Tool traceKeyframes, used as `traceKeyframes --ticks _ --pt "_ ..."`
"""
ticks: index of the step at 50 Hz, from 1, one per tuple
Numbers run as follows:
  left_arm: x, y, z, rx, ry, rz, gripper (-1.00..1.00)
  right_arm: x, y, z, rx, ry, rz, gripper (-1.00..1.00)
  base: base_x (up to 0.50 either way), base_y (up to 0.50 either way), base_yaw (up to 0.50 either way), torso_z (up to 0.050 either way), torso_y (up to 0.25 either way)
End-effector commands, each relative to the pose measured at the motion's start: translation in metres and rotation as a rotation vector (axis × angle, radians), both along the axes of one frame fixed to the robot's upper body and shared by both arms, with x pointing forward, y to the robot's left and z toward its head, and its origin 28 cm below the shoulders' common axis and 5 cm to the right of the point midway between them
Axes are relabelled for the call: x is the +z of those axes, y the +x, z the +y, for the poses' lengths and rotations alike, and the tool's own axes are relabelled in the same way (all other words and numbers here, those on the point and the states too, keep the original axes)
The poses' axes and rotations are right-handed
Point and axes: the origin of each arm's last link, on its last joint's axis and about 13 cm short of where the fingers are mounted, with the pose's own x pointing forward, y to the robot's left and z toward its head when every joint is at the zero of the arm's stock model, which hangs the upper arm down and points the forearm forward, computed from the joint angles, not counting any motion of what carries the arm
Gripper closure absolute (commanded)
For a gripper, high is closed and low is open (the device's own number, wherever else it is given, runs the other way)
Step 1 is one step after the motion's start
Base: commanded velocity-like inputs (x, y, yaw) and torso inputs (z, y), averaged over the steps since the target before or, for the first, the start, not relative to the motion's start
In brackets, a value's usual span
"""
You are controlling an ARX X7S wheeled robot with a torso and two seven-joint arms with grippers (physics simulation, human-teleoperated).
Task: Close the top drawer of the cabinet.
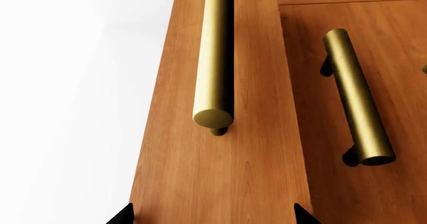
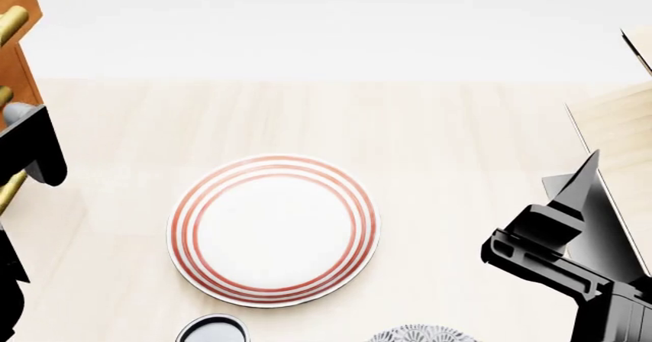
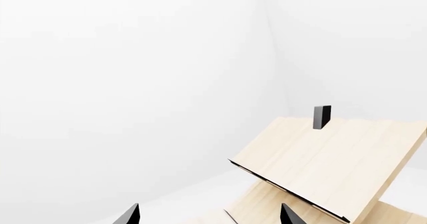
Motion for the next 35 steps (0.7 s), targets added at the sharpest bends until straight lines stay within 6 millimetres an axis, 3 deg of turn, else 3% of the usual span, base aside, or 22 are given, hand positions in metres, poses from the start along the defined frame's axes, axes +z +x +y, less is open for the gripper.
traceKeyframes --ticks 1,21,35 --pt "0.003 -0.006 0.025 0.08 -0.027 0.004 -1.0 0.004 -0.004 0.0 0.004 -0.001 -0.012 -1.0 0.0 0.0 0.0 0.0 0.0" --pt "-0.002 -0.019 0.058 0.171 -0.09 0.009 -1.0 0.006 -0.006 -0.001 0.006 -0.003 -0.02 -1.0 0.0 0.0 0.0 0.0 0.001" --pt "0.012 -0.026 0.081 0.25 -0.105 0.0 -1.0 0.01 -0.01 -0.001 0.007 -0.013 -0.027 -1.0 0.0 0.0 0.0 0.0 0.0"
